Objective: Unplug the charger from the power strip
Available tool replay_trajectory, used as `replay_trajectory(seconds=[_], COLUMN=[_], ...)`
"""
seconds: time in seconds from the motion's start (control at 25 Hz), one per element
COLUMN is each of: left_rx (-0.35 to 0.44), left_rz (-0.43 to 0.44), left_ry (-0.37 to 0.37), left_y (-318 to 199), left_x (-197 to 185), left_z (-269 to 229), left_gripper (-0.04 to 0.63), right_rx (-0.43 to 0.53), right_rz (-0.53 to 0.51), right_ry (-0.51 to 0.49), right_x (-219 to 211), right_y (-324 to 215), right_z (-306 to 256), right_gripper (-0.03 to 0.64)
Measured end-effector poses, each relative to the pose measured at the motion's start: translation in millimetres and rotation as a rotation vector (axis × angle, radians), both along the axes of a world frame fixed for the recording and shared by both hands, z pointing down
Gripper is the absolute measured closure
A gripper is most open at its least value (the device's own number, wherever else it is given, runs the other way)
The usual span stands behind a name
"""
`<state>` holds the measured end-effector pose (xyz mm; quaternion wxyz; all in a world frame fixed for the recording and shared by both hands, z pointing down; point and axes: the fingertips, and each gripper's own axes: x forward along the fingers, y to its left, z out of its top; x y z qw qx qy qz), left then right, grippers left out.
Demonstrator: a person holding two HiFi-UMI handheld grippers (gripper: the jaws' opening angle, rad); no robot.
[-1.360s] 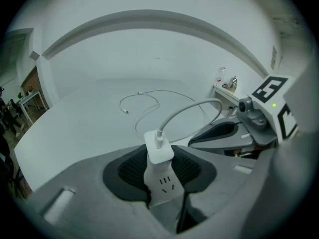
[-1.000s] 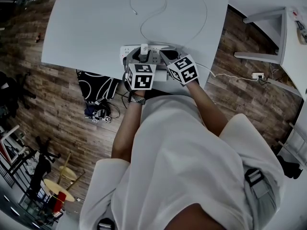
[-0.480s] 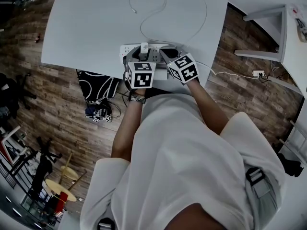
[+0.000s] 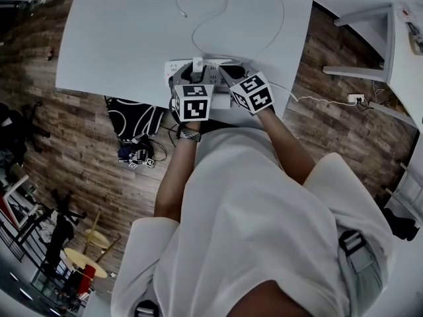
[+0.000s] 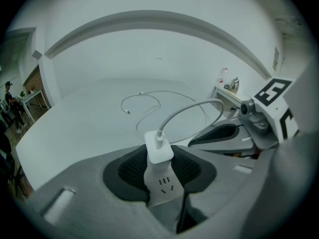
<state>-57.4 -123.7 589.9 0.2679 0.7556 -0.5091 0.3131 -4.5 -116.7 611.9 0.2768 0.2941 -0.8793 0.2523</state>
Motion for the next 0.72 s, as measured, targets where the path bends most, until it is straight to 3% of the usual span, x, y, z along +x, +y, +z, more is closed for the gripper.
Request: replay_trajectory(seconds=[0.16,0.72], left_rx=[0.014,-0.004], left_rz=[-0.039,-0.042], left_ry=[-0.039,-0.029], left_y=[-1.1,-4.6], left_x=[-1.0,-1.3], left_z=[1.4,3.1], left_gripper=[0.437,0.440], right_rx=[-0.002,0.006], right_rz=[0.002,0.009], right_ry=[0.001,0.001], right_x=[-0.8,-1.6], right_y=[0.2,-0.6], right_z=[0.8,0.9], right_gripper=[0.615,0.615])
